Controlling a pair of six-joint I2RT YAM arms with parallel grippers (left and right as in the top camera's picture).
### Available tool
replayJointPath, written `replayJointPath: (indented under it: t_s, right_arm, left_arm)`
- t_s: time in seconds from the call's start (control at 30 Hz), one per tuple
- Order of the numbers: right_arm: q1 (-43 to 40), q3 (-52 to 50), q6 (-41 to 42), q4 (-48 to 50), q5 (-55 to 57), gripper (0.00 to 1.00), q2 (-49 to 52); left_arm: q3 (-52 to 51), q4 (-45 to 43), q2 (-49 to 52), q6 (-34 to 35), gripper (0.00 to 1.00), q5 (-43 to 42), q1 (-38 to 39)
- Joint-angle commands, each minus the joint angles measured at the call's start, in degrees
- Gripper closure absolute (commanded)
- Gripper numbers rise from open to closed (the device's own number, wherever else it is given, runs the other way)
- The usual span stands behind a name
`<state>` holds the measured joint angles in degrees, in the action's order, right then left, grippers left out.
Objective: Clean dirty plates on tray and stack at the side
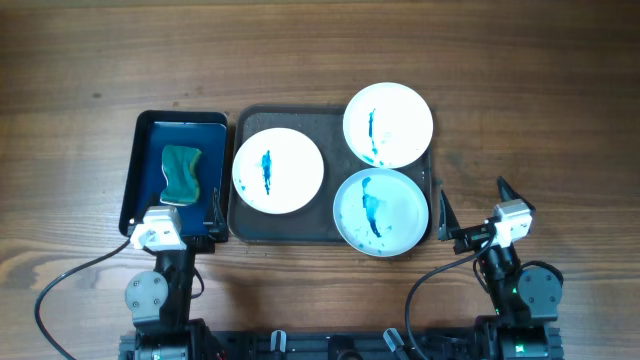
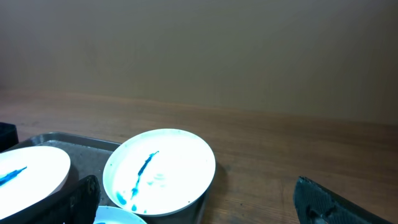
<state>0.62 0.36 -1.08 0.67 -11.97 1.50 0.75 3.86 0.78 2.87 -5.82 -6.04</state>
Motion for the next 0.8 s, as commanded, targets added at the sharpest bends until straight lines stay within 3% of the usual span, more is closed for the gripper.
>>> replayJointPath:
  t_s: [0.0, 0.77]
  right_arm:
    - [0.2, -0.1, 1.1, 0.2, 0.3, 0.0, -0.1]
    - [0.2, 0.0, -3.8, 0.2, 3.8, 0.0, 7.7]
  left_arm:
    - [-0.4, 0.2, -0.6, 0.6, 0.0, 0.6, 0.3]
    - [-0.4, 0.0, -0.6, 0.6, 0.0, 0.5, 0.3]
